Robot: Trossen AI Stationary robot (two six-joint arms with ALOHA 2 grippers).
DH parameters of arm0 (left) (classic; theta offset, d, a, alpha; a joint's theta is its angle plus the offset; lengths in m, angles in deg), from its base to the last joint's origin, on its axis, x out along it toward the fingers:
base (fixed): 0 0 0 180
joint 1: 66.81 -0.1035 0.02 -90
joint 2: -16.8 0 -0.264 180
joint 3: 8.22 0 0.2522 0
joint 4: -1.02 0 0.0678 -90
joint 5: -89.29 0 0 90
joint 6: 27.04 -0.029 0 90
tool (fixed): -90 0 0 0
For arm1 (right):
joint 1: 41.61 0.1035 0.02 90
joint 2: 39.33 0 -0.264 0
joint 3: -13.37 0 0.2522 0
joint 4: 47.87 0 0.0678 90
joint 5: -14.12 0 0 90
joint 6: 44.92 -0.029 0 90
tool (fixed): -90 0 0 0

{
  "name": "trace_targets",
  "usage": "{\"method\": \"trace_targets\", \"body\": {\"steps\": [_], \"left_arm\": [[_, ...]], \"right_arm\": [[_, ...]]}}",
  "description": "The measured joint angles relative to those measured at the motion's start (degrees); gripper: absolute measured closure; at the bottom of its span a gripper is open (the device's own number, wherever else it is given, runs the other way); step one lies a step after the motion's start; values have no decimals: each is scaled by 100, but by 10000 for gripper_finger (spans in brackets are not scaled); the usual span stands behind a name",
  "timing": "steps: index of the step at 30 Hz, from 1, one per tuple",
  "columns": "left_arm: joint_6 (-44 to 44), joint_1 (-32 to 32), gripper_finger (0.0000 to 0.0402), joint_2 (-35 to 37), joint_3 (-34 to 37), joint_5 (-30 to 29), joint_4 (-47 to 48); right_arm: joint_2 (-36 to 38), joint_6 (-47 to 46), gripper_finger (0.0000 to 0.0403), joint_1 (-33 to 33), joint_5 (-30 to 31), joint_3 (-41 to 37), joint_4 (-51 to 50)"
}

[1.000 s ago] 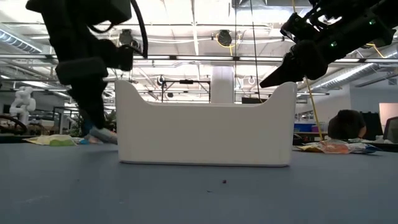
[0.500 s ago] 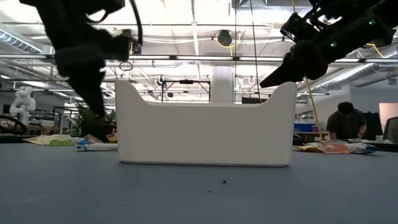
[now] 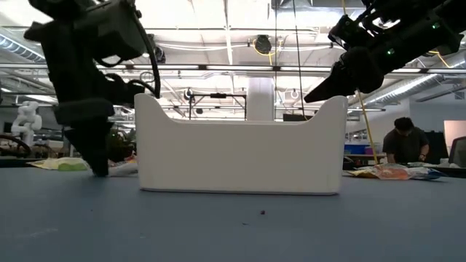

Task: Sort candy
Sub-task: Put the white chocolate bar into the gray bin

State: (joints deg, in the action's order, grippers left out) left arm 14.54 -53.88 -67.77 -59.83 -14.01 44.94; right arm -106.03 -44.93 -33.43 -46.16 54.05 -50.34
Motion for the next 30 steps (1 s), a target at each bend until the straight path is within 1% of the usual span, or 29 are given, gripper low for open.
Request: {"method": "trace_targets", "body": {"steps": [2, 6, 8, 10, 13, 20, 21, 26, 30], "left_arm": [[-27, -125, 167, 21, 166, 131, -322], [-22, -318, 168, 37, 392, 290, -601], [3, -354, 177, 48, 494, 317, -698], [0, -345, 194, 50, 538, 313, -746], [-116, -303, 235, 42, 548, 317, -829], [-542, -123, 376, 37, 568, 304, -1036], [-579, -107, 387, 37, 568, 304, -1045], [-596, -32, 392, 220, 542, 132, -973], [-594, -26, 398, 626, 340, -165, -479]], "right_arm": [[1, -7, 403, 0, 0, 0, 0], [2, -70, 403, 0, -1, 0, -2], [2, -70, 403, 0, -2, 0, -4], [2, -70, 403, 0, -2, 0, -4], [2, -72, 403, 0, -1, 0, -41], [2, -81, 403, -2, -2, 0, -48], [2, -82, 403, -2, -1, 0, -48], [2, -81, 403, 0, 0, 0, -46], [0, -81, 403, -2, -2, 0, -46]]}}
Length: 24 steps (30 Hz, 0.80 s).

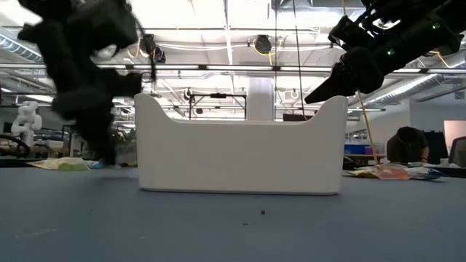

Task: Sort candy
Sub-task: Put the white chocolate bar into the gray bin

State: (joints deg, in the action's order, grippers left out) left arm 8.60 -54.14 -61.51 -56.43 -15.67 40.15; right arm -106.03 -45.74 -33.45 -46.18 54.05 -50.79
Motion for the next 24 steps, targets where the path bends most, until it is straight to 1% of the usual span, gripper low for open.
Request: {"method": "trace_targets", "body": {"steps": [2, 5, 8, 11, 15, 20, 24], "left_arm": [[0, -78, 398, 282, -198, -175, 168], [-120, -304, 398, 671, -417, -252, 383], [-516, -645, 399, 990, -703, -252, 321], [-1112, -1188, 399, 981, -1026, -161, 373], [-2062, -2048, 400, 683, -1566, 311, 273], [-3074, -3119, 400, -26, -2330, 952, 239], [-3710, -3738, 400, -796, -2956, 1016, 279]], "right_arm": [[2, -1, 403, 1, 1, -1, 3], [2, -2, 403, 0, 0, -2, 3], [1, -2, 403, 0, 2, -2, 4], [1, -2, 403, 2, 0, -2, 8], [2, -2, 403, 0, 2, -2, 13], [1, -2, 403, 0, 2, -2, 19], [2, -2, 403, 0, 2, -2, 13]]}}
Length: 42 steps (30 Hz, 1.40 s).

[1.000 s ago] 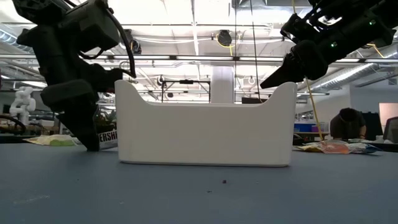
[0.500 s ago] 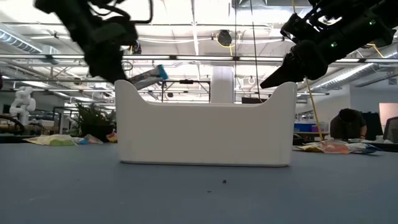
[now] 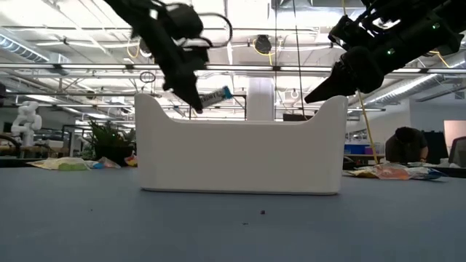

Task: Sort candy
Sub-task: Put the white chocolate bar into the gray bin

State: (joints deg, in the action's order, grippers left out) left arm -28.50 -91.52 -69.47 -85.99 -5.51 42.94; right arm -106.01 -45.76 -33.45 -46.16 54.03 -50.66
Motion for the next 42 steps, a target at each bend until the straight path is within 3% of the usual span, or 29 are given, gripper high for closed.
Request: {"method": "trace_targets", "body": {"steps": [10, 22, 32, 42], "left_arm": [[-947, -822, 400, -1527, -1349, 66, 300], [-1001, -1111, 401, -2571, -2151, 936, 290], [-1098, -1134, 401, -3172, -2614, 970, 542], [-1262, -1134, 397, -3264, -2621, 968, 529]], "right_arm": [[0, 0, 403, 0, 0, 0, -6], [0, -1, 403, 1, 0, 0, -7], [0, 0, 403, 2, 0, 0, -7], [0, 0, 403, 0, 0, 0, -9]]}}
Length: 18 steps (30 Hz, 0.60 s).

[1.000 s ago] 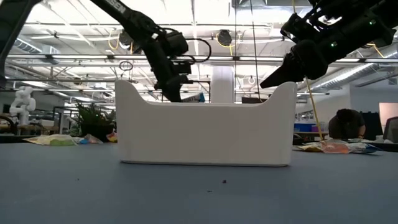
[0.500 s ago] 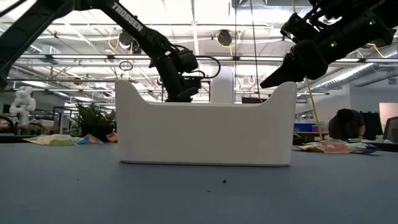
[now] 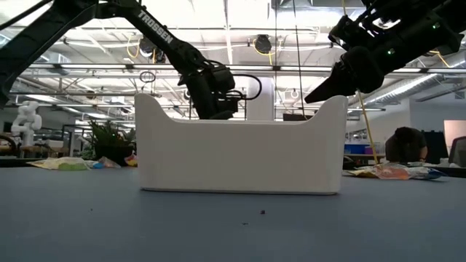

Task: Sort candy
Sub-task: Put the white chocolate bar into the gray bin, then put the orange gummy candy into the white bin

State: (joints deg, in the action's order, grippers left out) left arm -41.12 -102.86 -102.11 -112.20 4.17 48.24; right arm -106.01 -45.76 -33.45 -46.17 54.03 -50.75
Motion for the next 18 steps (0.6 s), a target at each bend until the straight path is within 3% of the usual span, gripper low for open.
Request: {"method": "trace_targets", "body": {"steps": [12, 18], "left_arm": [[-165, 2, 295, 109, 2, -165, -50], [-307, 155, 310, 588, 52, -775, -151]], "right_arm": [[0, -46, 403, 0, 0, 0, 0], [7, -97, 403, 15, -1, 0, -191]]}}
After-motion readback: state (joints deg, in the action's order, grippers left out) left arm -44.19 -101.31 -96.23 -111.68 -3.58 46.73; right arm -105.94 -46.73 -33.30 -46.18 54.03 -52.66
